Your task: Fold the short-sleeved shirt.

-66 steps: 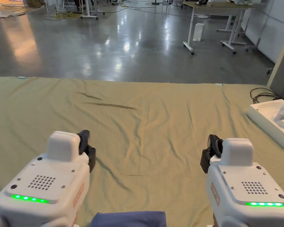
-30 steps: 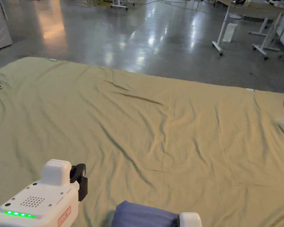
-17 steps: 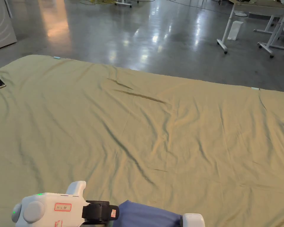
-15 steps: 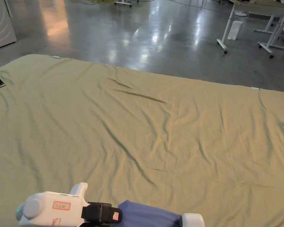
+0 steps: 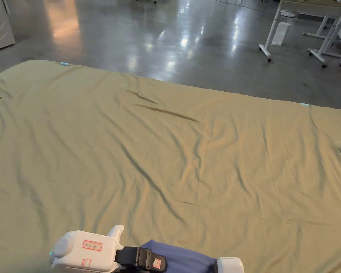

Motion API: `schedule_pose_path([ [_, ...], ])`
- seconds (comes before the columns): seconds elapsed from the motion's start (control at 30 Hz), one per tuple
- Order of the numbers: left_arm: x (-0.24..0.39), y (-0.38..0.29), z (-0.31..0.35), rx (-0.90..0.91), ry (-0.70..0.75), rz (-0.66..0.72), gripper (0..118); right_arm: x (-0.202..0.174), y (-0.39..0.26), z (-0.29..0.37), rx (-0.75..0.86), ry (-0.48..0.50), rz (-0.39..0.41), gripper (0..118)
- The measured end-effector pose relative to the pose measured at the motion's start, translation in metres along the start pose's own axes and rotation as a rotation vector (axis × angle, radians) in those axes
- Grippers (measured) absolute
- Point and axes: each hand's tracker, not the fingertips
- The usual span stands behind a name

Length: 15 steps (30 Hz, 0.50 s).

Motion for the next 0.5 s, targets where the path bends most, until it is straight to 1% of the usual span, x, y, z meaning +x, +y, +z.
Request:
schedule_pose_path([
  [0.03, 0.002, -0.001, 0.0, 0.001, 0.003, -0.008, 61, 0.0, 0.0, 0.0, 0.0, 0.0, 0.0, 0],
  [0.13, 0.011, -0.006, 0.003, 0.009, 0.051, -0.075, 49, 0.0, 0.0, 0.0, 0.002, 0.001, -0.003, 0],
  [0.2, 0.013, -0.009, 0.004, 0.009, 0.042, -0.059, 36, 0.0, 0.0, 0.0, 0.004, -0.002, -0.001, 0],
  [0.27, 0.019, -0.013, 0.005, 0.028, 0.064, -0.054, 31, -0.001, 0.0, 0.001, 0.008, -0.003, 0.004, 0],
  [0.4, 0.027, -0.017, 0.01, 0.049, 0.05, -0.02, 29, 0.0, -0.001, 0.003, 0.025, -0.009, 0.004, 0],
  [0.5, 0.034, -0.015, 0.019, 0.06, 0.002, 0.031, 29, 0.004, 0.005, 0.01, 0.049, -0.028, 0.002, 0],
])
